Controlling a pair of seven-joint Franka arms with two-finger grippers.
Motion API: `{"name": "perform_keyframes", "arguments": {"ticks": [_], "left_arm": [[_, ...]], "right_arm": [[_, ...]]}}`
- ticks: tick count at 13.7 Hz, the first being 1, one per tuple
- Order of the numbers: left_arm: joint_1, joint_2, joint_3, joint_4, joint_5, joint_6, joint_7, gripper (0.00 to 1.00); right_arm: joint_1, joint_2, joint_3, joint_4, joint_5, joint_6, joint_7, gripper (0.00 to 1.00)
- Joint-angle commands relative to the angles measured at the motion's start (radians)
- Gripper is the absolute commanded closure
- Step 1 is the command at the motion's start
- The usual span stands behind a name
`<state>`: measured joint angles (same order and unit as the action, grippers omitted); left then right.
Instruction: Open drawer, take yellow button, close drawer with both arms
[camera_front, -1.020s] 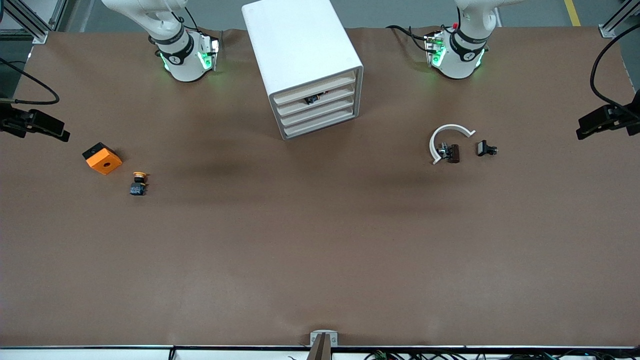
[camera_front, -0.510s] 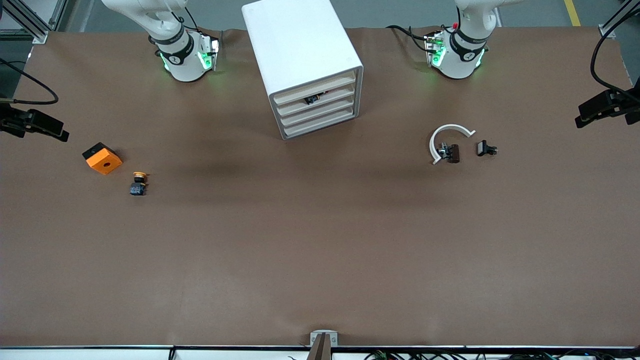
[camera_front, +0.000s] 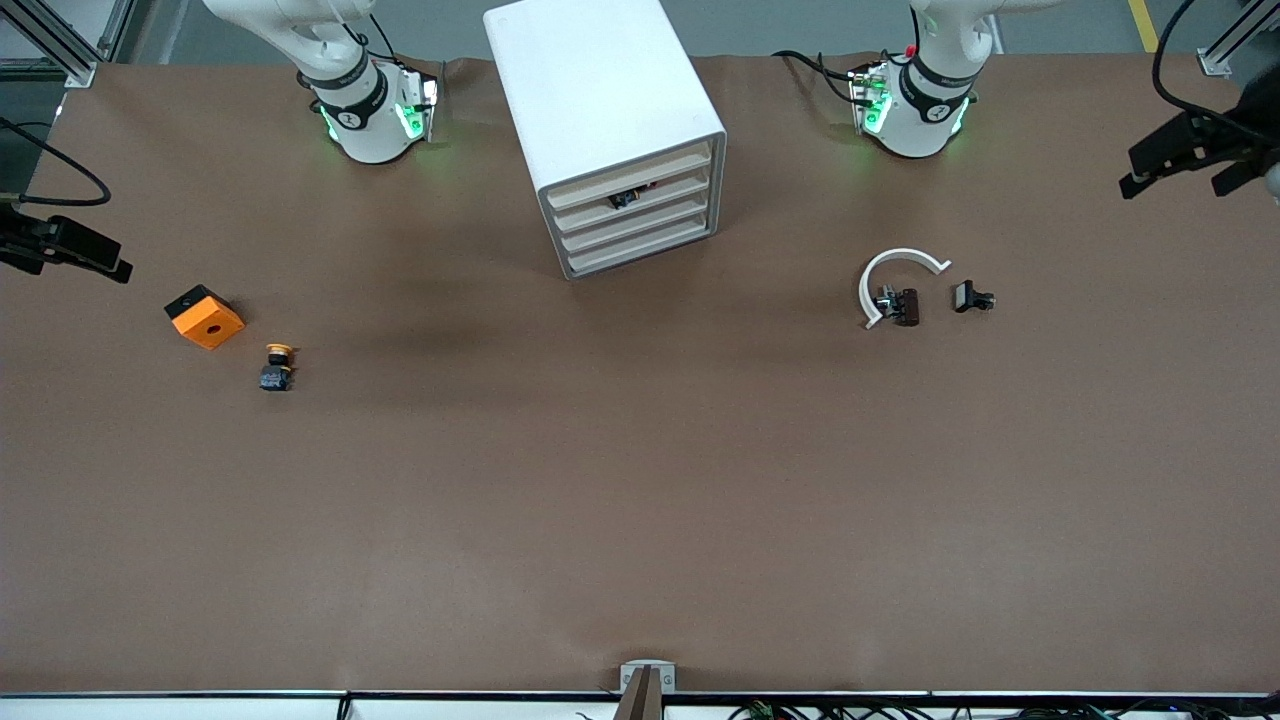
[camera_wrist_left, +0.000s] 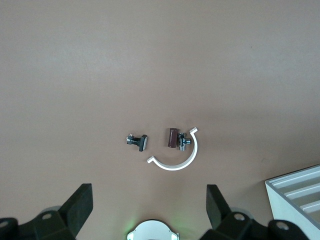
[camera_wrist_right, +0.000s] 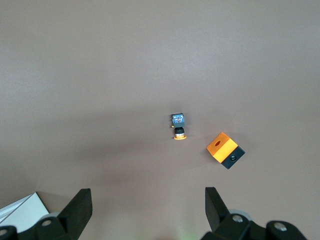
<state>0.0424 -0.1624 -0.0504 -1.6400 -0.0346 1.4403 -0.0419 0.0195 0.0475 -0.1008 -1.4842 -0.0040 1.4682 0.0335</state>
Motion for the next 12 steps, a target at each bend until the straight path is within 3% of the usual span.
{"name": "perform_keyframes", "arguments": {"ticks": [1,8,12], "left_arm": [[-0.042,-0.014,0.006,-0.032,0.022,0.028,-0.050,0.00],[-0.041,0.014,0.001,-0.012,0.025,0.042,-0.056,0.00],[-0.030,0.009,-0.040,-0.018,0.024,0.042,-0.062,0.00]], "right_arm": [[-0.007,0.008,0.003,0.030,0.001,-0.016,-0.007,0.00],[-0.009,0.009,0.003,0.036,-0.002,-0.011,-0.007,0.00],[-0.009,0.009,0.003,0.038,-0.001,-0.008,-0.006,0.00]]}}
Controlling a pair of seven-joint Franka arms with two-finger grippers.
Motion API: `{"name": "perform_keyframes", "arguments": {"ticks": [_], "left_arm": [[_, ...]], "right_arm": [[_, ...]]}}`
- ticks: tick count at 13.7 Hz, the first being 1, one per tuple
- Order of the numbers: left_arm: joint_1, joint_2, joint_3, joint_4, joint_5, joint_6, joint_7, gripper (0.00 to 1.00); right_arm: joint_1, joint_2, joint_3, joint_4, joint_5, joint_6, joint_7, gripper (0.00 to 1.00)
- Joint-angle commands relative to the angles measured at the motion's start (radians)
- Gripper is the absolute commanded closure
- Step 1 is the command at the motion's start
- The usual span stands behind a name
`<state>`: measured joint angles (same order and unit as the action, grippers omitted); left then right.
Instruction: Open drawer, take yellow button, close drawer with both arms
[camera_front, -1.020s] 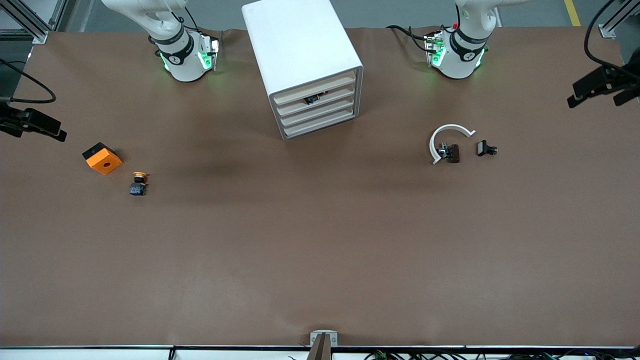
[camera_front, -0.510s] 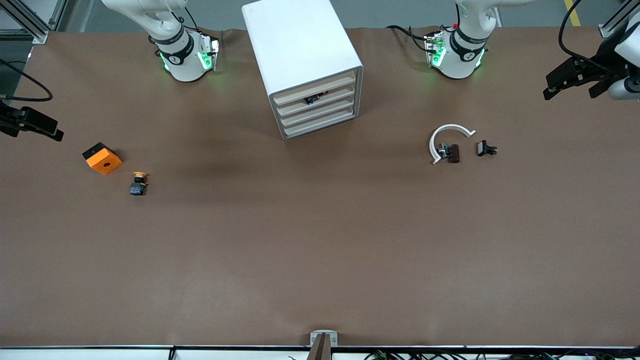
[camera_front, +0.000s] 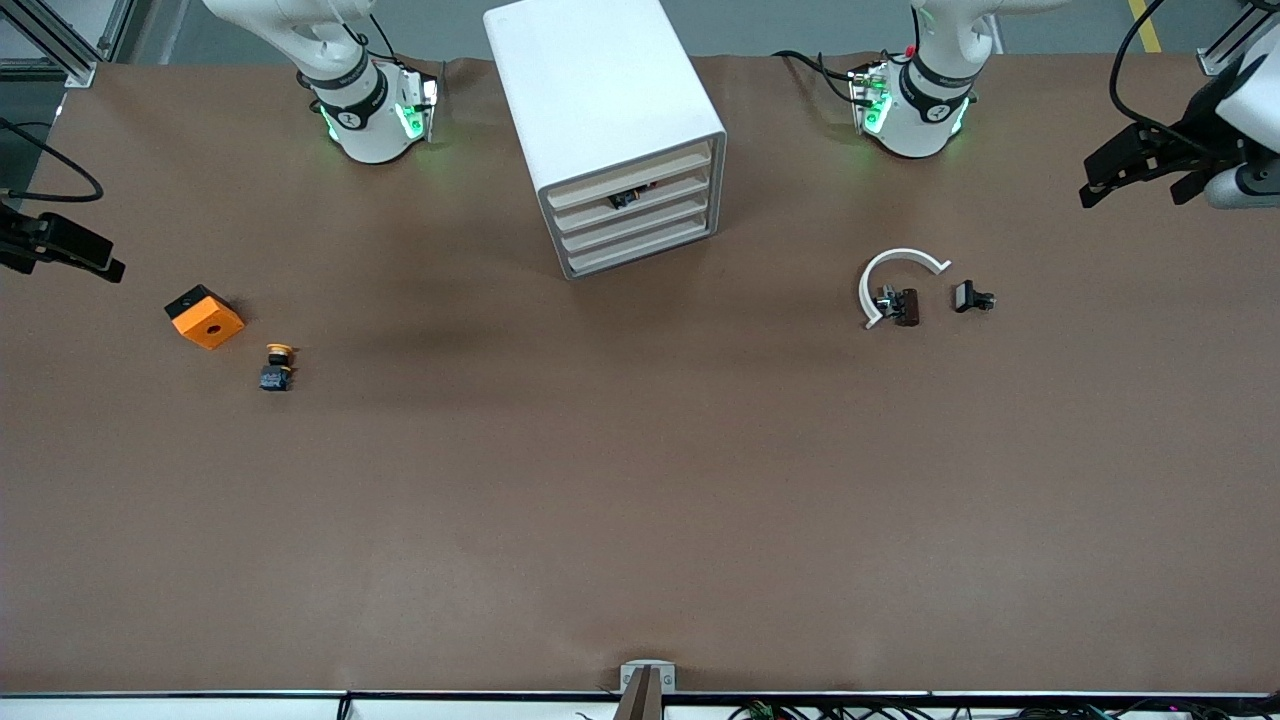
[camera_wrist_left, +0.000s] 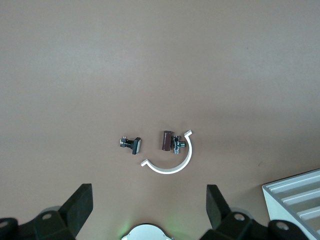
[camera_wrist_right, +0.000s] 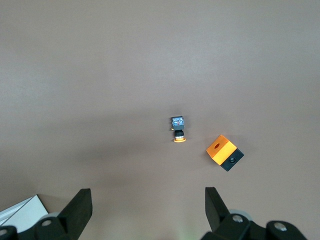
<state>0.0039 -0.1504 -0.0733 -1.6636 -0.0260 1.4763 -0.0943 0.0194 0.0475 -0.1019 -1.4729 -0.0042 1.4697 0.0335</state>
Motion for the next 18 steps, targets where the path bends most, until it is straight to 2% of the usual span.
{"name": "perform_keyframes", "arguments": {"ticks": [1,14,18], "left_arm": [[0.010,-0.001,-0.016,0.007,0.014,0.006,-0.009,0.00],[0.038,0.000,-0.006,0.007,0.014,-0.005,0.013,0.00],[0.039,0.057,-0.007,0.070,0.018,-0.017,-0.002,0.00]], "right_arm": [[-0.010,0.009,0.004,0.026,0.000,-0.009,-0.006,0.00],[-0.007,0.011,0.004,0.025,0.001,-0.011,-0.007,0.00],[-0.006,0.011,0.004,0.025,0.003,-0.009,-0.007,0.00]]}}
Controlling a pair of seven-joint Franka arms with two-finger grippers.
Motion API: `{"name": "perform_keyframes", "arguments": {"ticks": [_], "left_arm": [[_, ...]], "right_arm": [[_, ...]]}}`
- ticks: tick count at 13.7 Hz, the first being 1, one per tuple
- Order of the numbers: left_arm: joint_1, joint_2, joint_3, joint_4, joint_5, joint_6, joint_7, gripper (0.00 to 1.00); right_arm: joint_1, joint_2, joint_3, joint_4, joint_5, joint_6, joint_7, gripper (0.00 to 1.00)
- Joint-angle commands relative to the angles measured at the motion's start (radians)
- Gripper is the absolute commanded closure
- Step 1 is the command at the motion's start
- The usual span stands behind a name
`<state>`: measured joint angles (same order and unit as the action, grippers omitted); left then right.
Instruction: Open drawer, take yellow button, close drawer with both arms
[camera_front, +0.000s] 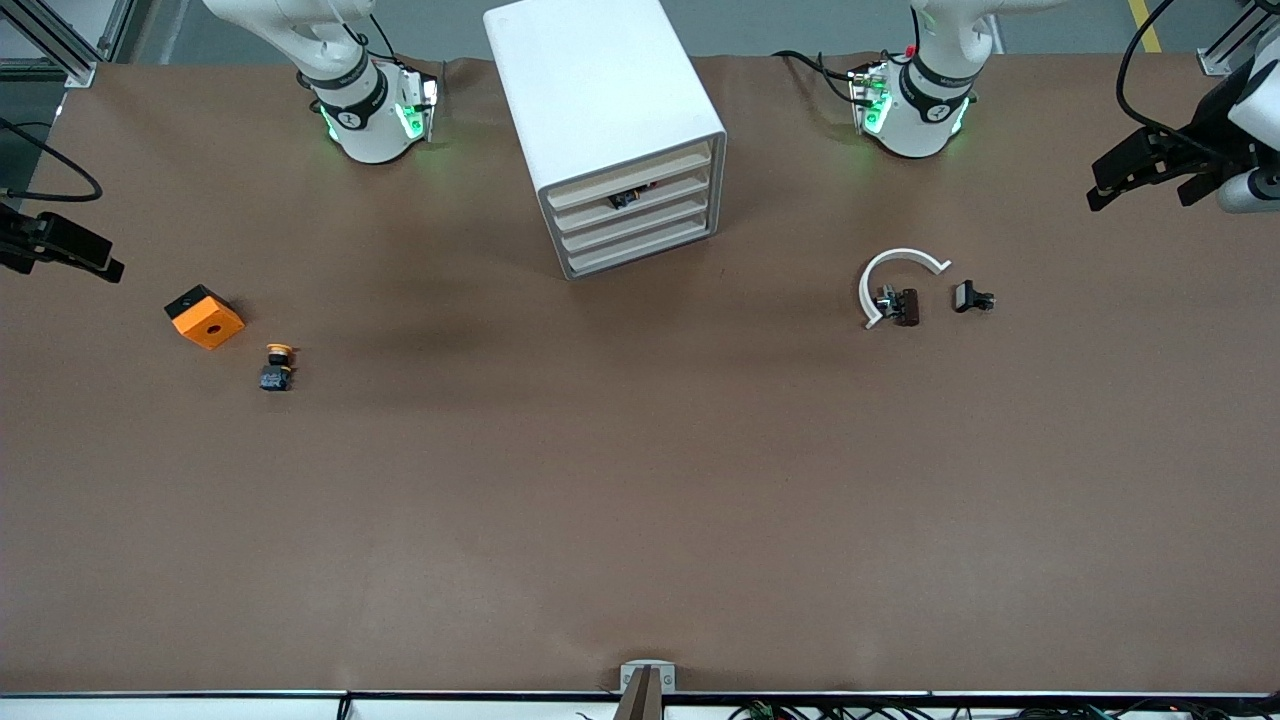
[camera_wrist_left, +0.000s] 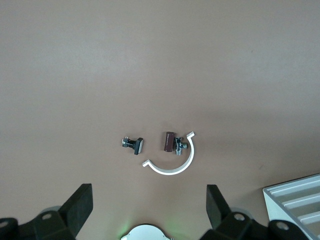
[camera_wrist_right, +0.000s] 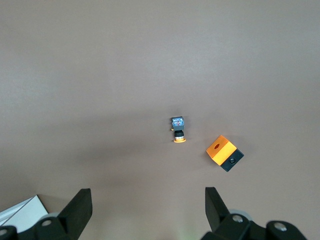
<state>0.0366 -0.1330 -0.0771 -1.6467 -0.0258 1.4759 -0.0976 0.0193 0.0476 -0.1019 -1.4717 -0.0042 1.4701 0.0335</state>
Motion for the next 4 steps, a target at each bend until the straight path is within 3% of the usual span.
{"name": "perform_keyframes", "arguments": {"ticks": [1,4], "left_arm": [[0.011,0.041,-0.003,0.059,0.020,-0.019,0.002,0.00],[0.012,0.041,-0.001,0.076,0.041,-0.022,0.004,0.00]], "right_arm": [[-0.006,0.011,0.004,0.024,0.001,-0.010,-0.007,0.00],[-0.006,0.011,0.004,0.024,0.001,-0.011,-0.007,0.00]]}}
